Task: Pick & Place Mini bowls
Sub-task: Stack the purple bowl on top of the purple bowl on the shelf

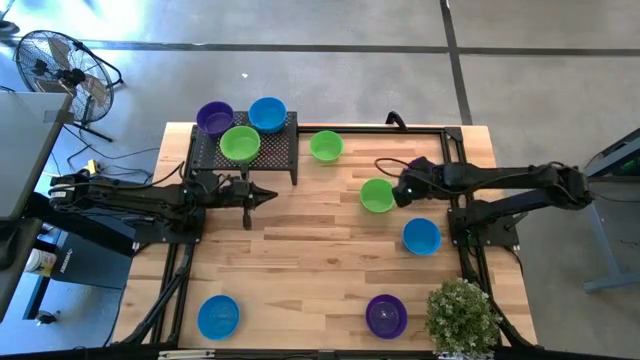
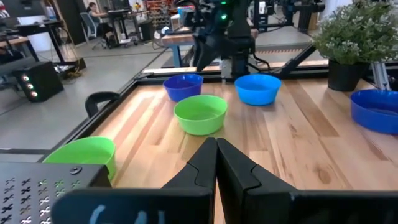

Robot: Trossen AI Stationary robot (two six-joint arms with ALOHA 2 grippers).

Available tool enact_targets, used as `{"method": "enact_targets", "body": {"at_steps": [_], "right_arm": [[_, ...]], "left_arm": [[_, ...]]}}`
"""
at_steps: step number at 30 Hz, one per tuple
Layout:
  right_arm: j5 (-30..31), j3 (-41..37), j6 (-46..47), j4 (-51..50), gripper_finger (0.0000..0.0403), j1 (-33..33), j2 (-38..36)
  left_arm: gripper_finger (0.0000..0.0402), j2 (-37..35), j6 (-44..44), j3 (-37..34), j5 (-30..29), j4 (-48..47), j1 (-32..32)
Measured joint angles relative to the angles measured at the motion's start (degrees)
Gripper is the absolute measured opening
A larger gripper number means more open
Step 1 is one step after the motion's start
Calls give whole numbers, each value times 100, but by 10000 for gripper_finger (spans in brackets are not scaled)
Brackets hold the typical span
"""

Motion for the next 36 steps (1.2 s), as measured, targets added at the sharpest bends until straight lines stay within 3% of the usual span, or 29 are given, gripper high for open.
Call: {"method": "enact_targets", "body": {"at_steps": [7,25,31,36], "right_arm": [[-163,0,-1648,424,145,-649,802],[-1158,-149,-2588,1316,139,-1803,1615],[-1331,-470,-2599,1668,101,-1903,1721],[-1332,-487,-2685,1602,24,-1885,1721]], "left_arm": [[0,0,-2,0,18,-82,0],[0,0,-4,0,17,-174,0],[0,0,-4,0,16,-180,0],[0,0,-4,2,16,-180,0]]}}
